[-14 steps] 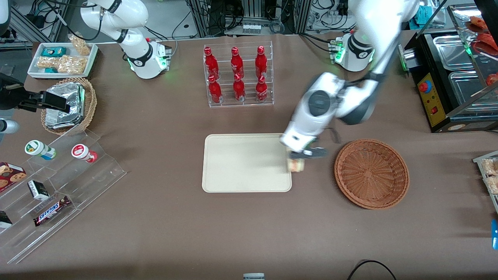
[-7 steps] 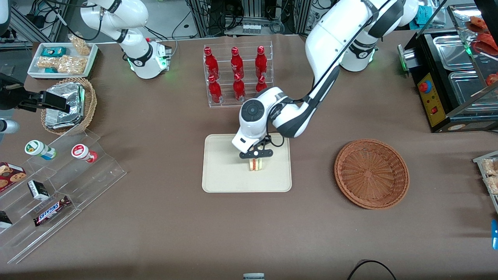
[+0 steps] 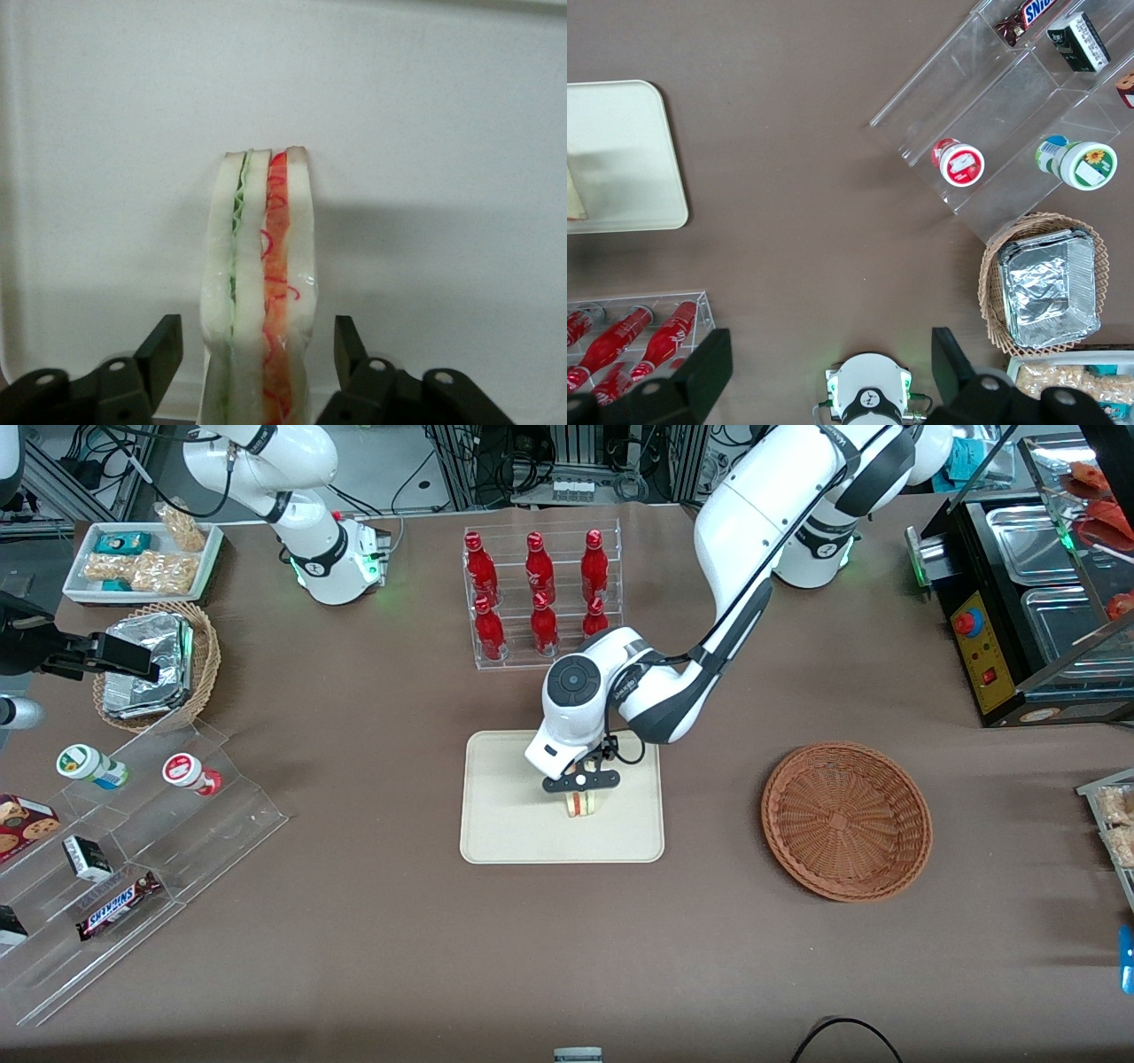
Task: Place sandwich from basket to tray
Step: 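Lower the sandwich onto the tray and open the left gripper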
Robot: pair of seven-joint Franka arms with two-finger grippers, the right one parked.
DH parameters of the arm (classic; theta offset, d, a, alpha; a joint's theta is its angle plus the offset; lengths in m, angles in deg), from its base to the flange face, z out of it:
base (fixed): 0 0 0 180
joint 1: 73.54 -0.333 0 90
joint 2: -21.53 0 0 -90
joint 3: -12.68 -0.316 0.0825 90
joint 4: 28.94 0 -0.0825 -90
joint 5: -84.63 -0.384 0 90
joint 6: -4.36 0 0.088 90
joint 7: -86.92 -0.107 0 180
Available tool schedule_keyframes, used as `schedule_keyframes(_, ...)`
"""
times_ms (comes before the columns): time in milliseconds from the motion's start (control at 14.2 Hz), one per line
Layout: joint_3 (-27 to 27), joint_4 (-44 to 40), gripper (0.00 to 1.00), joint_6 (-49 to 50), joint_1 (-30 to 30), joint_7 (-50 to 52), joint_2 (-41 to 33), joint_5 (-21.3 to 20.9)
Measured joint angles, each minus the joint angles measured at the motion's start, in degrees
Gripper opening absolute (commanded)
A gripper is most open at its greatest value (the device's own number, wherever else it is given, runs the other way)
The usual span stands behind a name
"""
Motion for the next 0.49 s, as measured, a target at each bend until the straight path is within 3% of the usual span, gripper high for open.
schedule_keyframes(281, -4.21, -1.27, 1.0, 9.46, -0.2, 0.07, -5.48, 0.19)
schedule_keyframes(491, -10.4, 3.17, 1.0, 12.22, -0.46, -2.17, -13.14, 2.82)
